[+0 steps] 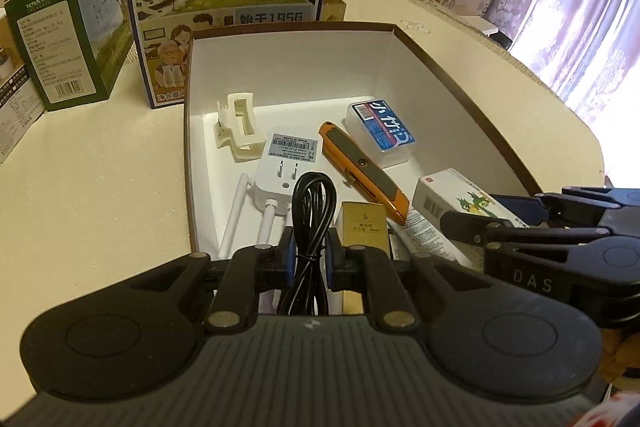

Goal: Organize rigid objects
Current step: 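Lower and release the cable and ointment box into the box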

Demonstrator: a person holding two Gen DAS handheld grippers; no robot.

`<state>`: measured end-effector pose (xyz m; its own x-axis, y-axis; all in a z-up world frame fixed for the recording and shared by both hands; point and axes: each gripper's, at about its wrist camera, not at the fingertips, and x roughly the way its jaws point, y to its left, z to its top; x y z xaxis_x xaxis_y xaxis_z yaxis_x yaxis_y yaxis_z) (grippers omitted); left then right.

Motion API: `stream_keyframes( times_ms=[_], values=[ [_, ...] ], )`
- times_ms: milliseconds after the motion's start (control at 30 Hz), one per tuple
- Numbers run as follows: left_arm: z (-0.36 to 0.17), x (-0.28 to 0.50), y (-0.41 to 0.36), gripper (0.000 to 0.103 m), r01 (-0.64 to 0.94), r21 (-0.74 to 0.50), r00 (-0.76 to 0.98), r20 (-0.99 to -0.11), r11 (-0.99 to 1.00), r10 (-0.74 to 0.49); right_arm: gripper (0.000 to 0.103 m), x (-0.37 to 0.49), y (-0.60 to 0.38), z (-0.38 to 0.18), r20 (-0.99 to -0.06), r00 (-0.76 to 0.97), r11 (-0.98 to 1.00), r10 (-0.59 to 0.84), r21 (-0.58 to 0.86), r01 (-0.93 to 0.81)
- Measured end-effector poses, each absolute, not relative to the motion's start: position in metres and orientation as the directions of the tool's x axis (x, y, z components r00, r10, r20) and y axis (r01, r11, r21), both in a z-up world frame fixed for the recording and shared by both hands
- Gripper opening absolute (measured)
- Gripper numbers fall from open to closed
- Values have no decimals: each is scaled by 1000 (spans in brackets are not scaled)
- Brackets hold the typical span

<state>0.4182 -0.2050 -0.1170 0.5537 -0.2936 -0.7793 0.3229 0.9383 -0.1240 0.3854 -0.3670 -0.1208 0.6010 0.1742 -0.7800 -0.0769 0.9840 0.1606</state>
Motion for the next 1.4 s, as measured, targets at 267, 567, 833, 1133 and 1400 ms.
stream_keyframes(
  times_ms=[267,567,833,1133,1400],
  values=[
    [-118,423,-209,43,339,-113,553,-779,934,-295,37,387,-366,-121,-751,635,982,182,174,-75],
    [-117,419,-206,44,347,-121,548,-779,930,-306,51,379,-365,-122,-761,616,976,205,208,-67],
    [-112,415,-204,45,351,-121,557,-770,928,-311,56,369,-365,-119,-759,616,973,212,226,-56],
    [-96,399,-196,53,364,-121,583,-743,924,-327,62,355,-365,-111,-745,630,966,217,255,-32],
    [-67,360,-162,67,353,-104,653,-684,930,-325,71,330,-347,-87,-702,669,958,243,281,-53]
  ],
)
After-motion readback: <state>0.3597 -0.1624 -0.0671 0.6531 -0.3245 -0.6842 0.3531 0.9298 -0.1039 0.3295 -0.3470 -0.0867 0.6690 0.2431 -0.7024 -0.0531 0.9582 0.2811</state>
